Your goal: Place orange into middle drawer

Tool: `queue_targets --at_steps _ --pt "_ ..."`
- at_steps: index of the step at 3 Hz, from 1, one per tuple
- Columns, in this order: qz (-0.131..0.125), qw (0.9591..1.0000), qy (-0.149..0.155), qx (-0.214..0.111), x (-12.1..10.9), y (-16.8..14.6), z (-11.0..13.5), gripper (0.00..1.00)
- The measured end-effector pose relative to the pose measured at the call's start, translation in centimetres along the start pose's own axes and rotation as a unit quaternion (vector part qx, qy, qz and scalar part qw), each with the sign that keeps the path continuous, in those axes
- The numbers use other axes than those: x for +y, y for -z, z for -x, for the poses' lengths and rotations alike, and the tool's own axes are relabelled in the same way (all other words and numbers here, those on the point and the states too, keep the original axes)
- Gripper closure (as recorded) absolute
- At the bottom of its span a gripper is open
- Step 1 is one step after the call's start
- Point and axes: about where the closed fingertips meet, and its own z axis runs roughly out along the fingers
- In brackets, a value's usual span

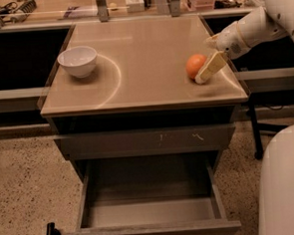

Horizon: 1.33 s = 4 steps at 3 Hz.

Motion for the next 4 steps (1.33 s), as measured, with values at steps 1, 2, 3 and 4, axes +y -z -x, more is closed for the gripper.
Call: queue_targets --at_steps 1,2,3,4 --pt "0.008 0.9999 -0.007 0.0 0.03 -0.78 -0.29 0.0" --pt "0.008 0.9999 -0.007 0.0 0.03 -0.78 -0.29 0.19" --pt "0.008 0.9999 -0.007 0.0 0.03 -0.79 -0.29 0.42" --pt "0.008 0.9999 -0.007 0.0 0.03 -0.79 -0.29 0.65"
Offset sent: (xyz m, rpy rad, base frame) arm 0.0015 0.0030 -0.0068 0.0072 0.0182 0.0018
